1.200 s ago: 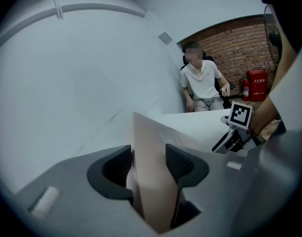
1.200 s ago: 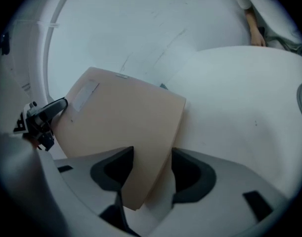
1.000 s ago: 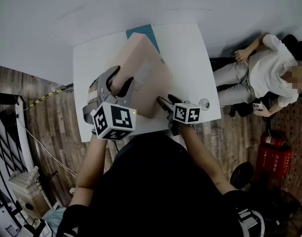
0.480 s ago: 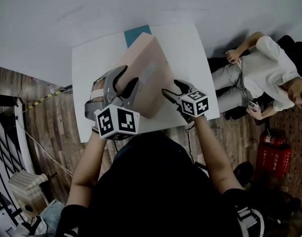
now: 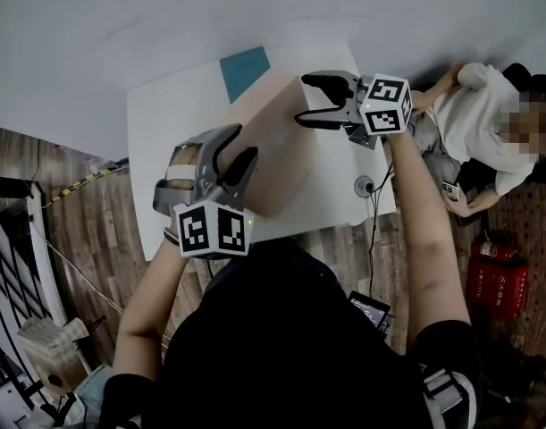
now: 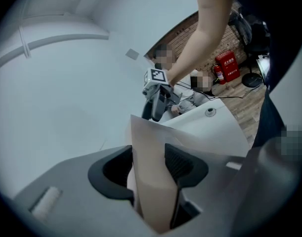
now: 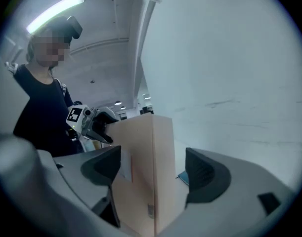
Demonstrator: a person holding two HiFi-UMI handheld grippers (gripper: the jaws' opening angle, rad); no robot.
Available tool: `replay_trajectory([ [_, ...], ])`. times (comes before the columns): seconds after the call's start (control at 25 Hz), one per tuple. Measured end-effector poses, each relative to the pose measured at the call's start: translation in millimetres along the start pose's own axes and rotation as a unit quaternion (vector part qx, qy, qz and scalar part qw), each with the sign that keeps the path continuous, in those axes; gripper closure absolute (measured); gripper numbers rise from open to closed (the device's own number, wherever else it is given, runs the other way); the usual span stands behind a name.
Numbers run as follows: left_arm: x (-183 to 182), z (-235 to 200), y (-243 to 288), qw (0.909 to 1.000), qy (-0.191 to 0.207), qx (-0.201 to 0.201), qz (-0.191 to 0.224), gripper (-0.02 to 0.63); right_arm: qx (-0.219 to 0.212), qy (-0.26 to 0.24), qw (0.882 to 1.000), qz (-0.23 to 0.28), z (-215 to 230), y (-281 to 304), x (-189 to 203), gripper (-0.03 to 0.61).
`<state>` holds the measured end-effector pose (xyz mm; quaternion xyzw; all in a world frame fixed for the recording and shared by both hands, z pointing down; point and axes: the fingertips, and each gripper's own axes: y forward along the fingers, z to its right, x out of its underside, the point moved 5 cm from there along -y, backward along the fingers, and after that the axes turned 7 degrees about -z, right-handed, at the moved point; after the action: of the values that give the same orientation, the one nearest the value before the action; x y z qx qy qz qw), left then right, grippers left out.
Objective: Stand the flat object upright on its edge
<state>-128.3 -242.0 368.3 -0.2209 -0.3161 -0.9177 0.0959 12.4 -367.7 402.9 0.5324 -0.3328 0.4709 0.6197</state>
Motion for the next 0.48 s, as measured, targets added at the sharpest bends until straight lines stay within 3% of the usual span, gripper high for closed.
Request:
replay_trajectory([
  [0.16, -7, 8, -5, 0.9996, 0.024, 0.002, 0.018, 0.398, -0.069, -0.003, 0.997, -0.039, 1, 16, -10, 0.209],
  [0.32, -8, 11, -8, 0.9986, 0.041, 0.009, 0.034, 0.399, -0.139, 0.021, 0.990, -0.021, -8, 20, -12, 0.207],
  [0.48, -3, 8, -6, 0.9982, 0.041, 0.015, 0.041, 0.399, -0.136, 0.012, 0.991, 0.007, -6, 21, -10, 0.209],
])
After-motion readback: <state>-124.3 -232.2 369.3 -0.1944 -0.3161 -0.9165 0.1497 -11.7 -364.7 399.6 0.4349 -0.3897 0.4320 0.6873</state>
